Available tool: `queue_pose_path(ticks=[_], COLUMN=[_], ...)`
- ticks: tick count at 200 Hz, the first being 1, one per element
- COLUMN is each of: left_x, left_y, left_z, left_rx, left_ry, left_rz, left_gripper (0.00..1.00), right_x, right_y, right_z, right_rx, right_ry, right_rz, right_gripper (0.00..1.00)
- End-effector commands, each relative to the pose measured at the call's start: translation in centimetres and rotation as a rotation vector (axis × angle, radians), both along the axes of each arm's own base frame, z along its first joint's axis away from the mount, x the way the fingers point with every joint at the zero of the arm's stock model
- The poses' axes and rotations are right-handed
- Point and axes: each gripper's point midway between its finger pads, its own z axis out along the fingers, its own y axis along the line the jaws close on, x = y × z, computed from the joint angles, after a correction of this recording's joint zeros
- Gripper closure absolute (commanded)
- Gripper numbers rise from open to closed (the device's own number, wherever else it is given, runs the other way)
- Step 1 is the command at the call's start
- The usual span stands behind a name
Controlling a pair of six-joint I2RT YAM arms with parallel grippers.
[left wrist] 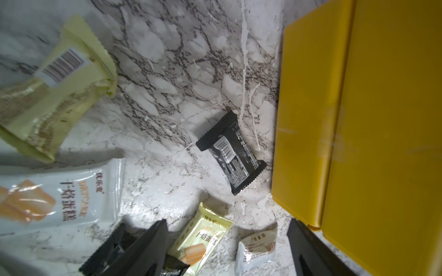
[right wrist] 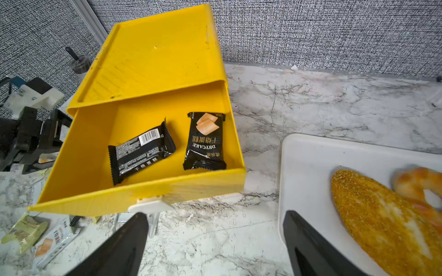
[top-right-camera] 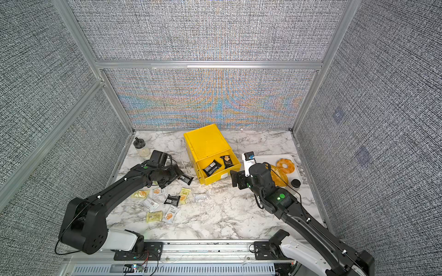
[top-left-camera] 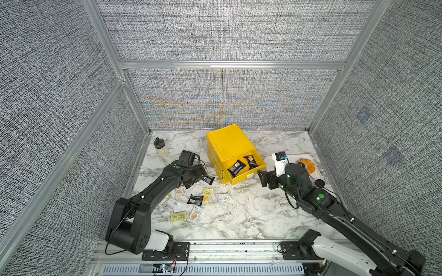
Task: Place the cookies into the drawer by color
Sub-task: Place the cookie in the drawer, then pick up the cookie at the center of the board.
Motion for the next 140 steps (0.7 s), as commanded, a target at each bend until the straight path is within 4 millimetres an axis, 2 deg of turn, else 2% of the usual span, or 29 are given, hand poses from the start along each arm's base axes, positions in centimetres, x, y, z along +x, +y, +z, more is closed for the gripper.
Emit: queue_pose_path(ticks=[1, 40, 88, 111, 140], left_x=[0.4, 1.3, 1.7, 1.9, 1.9], left_y=[-0.4, -2.0, -2.4, -2.9, -3.0], left_z=[-0.9, -2.9, -5.9, -7.0, -7.9], left_rx=[-0.030, -0.035, -0.009, 0.021, 0.050], left_ry=[0.090, 0.220, 0.352, 0.424, 0.447], left_rz=[0.114, 0.176, 0.278, 0.285, 0.297], left_gripper=[0.18, 0.17, 0.09, 0.09, 0.14], right_x=[-0.1, -0.8, -1.2, -1.2, -1.2], right_y=[0.2, 0.1, 0.0, 0.1, 0.2], right_z=[1.1, 0.2, 0.1, 0.1, 0.0], right_rx=[0.081, 0.097, 0.106, 0.110, 0.113], right_ry=[-0.048, -0.033, -0.037, -0.039, -0.038], right_rz=[-0.003, 0.007, 0.017, 0.021, 0.024], right_gripper=[0.07, 0.07, 0.07, 0.07, 0.08])
